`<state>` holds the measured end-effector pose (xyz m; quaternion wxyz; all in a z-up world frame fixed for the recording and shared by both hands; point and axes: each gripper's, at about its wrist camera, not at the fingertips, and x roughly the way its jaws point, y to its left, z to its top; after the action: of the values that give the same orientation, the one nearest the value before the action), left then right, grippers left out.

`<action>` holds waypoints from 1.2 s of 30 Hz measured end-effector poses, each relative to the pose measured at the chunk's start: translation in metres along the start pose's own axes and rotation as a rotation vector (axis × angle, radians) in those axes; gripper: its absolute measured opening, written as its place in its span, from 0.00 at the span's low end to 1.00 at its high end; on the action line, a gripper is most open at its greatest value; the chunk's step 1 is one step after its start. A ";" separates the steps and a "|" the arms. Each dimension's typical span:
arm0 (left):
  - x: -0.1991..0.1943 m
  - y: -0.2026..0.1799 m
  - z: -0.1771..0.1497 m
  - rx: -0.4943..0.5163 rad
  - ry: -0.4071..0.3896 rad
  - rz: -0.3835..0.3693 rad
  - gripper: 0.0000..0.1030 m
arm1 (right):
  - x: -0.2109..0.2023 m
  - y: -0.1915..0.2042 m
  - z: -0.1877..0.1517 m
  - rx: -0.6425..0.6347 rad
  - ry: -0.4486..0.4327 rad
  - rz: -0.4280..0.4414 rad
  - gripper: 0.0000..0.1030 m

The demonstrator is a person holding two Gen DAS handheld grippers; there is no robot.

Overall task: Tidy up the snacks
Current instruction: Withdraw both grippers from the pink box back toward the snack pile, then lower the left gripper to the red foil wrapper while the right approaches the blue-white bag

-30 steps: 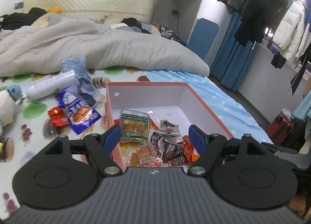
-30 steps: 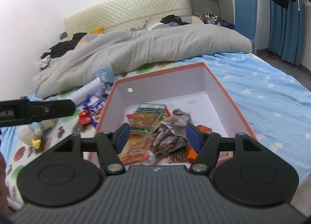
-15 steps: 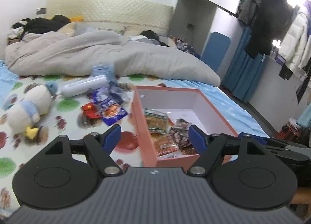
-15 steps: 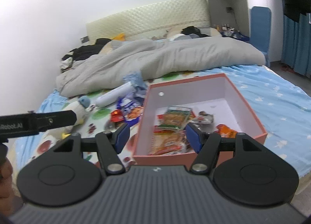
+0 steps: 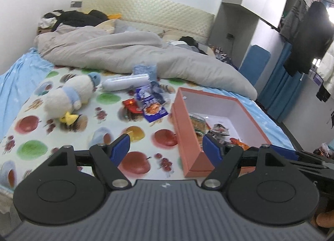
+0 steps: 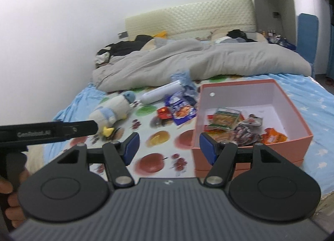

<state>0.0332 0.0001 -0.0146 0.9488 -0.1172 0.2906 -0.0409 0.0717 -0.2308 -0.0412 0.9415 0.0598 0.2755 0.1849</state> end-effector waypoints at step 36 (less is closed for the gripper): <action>0.226 0.137 -0.005 -0.117 0.148 0.004 0.78 | 0.200 0.060 -0.018 -0.255 0.080 -0.077 0.63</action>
<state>0.2184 0.0985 -0.1745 0.9163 -0.1686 0.3621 -0.0306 0.1992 -0.0994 -0.1430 0.9360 -0.0785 0.2893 0.1845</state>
